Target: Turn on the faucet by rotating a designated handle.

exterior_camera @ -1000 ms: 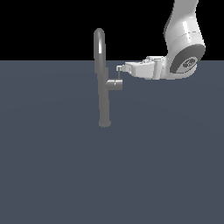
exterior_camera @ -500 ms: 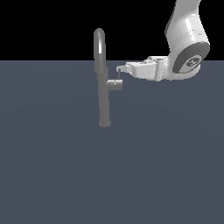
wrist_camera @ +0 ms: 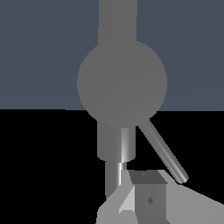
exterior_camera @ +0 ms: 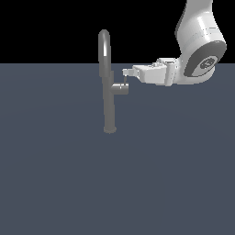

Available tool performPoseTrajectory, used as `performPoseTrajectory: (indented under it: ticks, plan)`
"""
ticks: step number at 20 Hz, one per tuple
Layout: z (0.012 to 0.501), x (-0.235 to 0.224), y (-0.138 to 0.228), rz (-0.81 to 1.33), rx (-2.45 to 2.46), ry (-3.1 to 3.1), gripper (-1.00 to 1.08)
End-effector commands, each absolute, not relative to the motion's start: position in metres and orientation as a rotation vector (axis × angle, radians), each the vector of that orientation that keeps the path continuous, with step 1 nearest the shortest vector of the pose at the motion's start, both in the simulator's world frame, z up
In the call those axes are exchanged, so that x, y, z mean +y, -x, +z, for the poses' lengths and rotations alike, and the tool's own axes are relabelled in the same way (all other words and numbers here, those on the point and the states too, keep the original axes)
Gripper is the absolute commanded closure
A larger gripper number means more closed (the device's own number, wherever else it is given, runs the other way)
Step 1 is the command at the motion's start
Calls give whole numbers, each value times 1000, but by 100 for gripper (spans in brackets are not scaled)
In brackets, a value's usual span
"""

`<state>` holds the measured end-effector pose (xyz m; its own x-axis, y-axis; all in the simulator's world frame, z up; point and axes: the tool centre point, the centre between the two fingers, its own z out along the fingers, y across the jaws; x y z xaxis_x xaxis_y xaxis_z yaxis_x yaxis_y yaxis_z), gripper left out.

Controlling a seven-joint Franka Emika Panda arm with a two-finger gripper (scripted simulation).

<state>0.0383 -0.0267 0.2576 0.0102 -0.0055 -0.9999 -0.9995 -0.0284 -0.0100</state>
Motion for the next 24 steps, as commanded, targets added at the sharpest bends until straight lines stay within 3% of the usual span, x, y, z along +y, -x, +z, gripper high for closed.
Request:
performPoseTrajectory:
  ticks: [1,8,15,17,24]
  plan:
    - [252,-27,-28,1232,1194,1236,108]
    - [251,-27,-17,1223,1185,1243,108]
    - [216,-28,7,1238,1193,1236,108]
    - [235,-28,-3,1211,1172,1254,108]
    - [183,-28,8,1238,1193,1236,108]
